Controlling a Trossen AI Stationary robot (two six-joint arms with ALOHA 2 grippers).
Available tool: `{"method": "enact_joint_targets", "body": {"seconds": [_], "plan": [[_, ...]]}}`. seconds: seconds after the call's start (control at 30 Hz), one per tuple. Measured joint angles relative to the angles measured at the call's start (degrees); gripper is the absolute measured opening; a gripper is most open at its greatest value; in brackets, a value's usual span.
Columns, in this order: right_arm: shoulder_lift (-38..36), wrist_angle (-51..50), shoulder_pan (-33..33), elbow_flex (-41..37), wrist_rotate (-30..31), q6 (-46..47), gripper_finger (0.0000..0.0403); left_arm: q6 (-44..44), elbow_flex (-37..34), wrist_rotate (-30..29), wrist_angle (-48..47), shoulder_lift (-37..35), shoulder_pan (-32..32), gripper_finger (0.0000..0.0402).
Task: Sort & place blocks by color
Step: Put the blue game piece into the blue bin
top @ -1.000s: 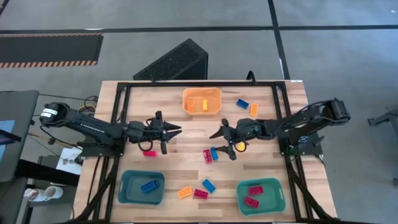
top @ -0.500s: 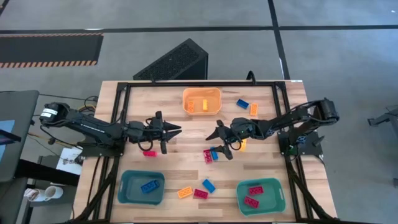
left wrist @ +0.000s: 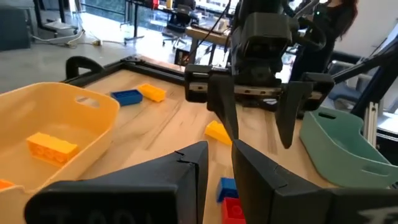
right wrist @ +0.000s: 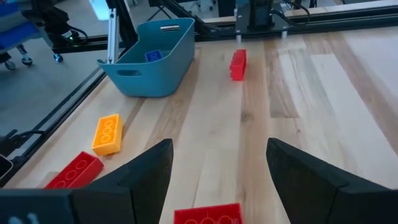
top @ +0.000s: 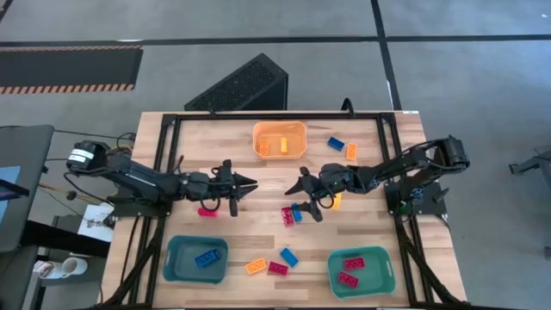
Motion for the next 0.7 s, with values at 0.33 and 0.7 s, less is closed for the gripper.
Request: {"method": "enact_joint_targets", "body": {"seconds": [0.33,0.7], "plan": [[0.0,0.1,2.3,0.0,0.0,0.7,0.0281,0.2,1.2,1.8,4.5,2.7,0.0,0.0058],[0.0,0.2,2.2,0.0,2.7,0.9,0.0281,0.1,1.2,2.6,4.6,2.7,0.0,0.0059]]}}
